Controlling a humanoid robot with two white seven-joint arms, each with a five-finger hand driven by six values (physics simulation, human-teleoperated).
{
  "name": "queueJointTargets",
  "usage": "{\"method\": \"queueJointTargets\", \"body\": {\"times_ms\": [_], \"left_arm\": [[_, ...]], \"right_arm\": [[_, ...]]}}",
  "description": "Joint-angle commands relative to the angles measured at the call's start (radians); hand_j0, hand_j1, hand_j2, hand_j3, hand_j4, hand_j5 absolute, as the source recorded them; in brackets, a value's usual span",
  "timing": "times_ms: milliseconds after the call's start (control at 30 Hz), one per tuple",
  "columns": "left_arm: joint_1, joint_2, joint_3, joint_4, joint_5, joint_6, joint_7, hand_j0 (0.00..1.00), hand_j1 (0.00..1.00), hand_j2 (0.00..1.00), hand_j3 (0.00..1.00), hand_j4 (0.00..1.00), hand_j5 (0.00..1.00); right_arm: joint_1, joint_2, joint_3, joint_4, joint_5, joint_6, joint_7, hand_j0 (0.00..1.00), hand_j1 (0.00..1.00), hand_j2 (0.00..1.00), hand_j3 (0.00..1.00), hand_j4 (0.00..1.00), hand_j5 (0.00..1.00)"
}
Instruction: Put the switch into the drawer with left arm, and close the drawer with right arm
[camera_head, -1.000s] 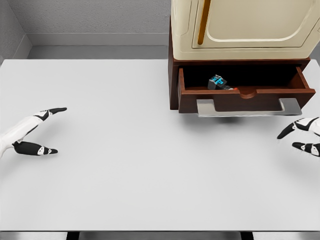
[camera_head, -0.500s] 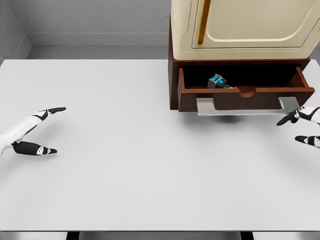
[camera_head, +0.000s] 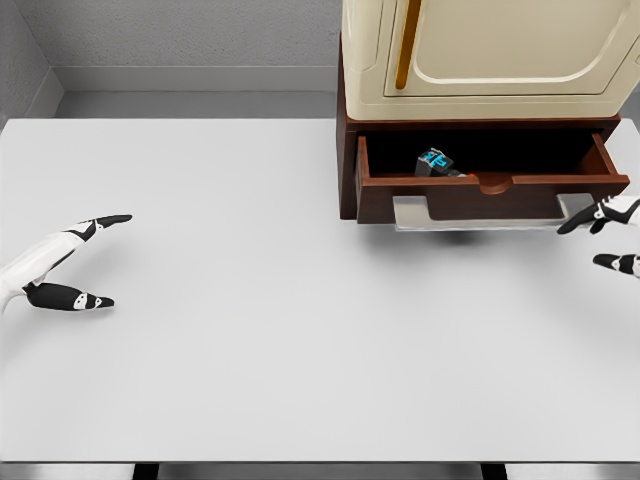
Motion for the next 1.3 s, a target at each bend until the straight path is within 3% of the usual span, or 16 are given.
{"method": "queueJointTargets", "body": {"times_ms": [0, 167, 333, 667, 767, 1067, 1167, 1267], "left_arm": [[0.000, 0.001, 0.000, 0.001, 0.008, 0.002, 0.000, 1.00, 1.00, 1.00, 1.00, 1.00, 1.00], [0.000, 0.001, 0.000, 0.001, 0.008, 0.002, 0.000, 1.00, 1.00, 1.00, 1.00, 1.00, 1.00], [0.000, 0.001, 0.000, 0.006, 0.008, 0.002, 0.000, 1.00, 1.00, 1.00, 1.00, 1.00, 1.00], [0.000, 0.001, 0.001, 0.004, 0.008, 0.002, 0.000, 1.00, 1.00, 1.00, 1.00, 1.00, 1.00], [0.000, 0.001, 0.000, 0.003, 0.008, 0.002, 0.000, 1.00, 1.00, 1.00, 1.00, 1.00, 1.00], [0.000, 0.001, 0.001, 0.006, 0.008, 0.002, 0.000, 1.00, 1.00, 1.00, 1.00, 1.00, 1.00], [0.000, 0.001, 0.000, 0.006, 0.008, 0.002, 0.000, 1.00, 1.00, 1.00, 1.00, 1.00, 1.00], [0.000, 0.001, 0.000, 0.006, 0.008, 0.002, 0.000, 1.00, 1.00, 1.00, 1.00, 1.00, 1.00]], "right_arm": [[0.002, 0.020, 0.001, 0.000, 0.025, 0.001, -0.001, 0.66, 0.66, 0.66, 0.66, 0.66, 0.66], [0.002, 0.106, 0.002, 0.000, 0.121, 0.001, -0.002, 0.67, 0.67, 0.67, 0.67, 0.67, 0.67], [0.000, 0.141, 0.006, 0.000, 0.148, 0.001, -0.002, 0.67, 0.67, 0.67, 0.67, 0.67, 0.67], [-0.048, 0.159, 0.009, 0.000, 0.154, 0.001, -0.002, 0.67, 0.67, 0.67, 0.67, 0.67, 0.67], [-0.051, 0.211, 0.013, 0.000, 0.215, 0.001, -0.002, 0.67, 0.67, 0.67, 0.67, 0.67, 0.67], [-0.037, 0.233, 0.013, 0.000, 0.293, 0.001, -0.001, 0.68, 0.68, 0.68, 0.68, 0.68, 0.68], [-0.115, 0.329, 0.027, 0.000, 0.344, 0.001, -0.002, 0.69, 0.69, 0.69, 0.69, 0.69, 0.69], [-0.184, 0.368, 0.081, 0.000, 0.356, 0.001, -0.001, 0.69, 0.69, 0.69, 0.69, 0.69, 0.69]]}}
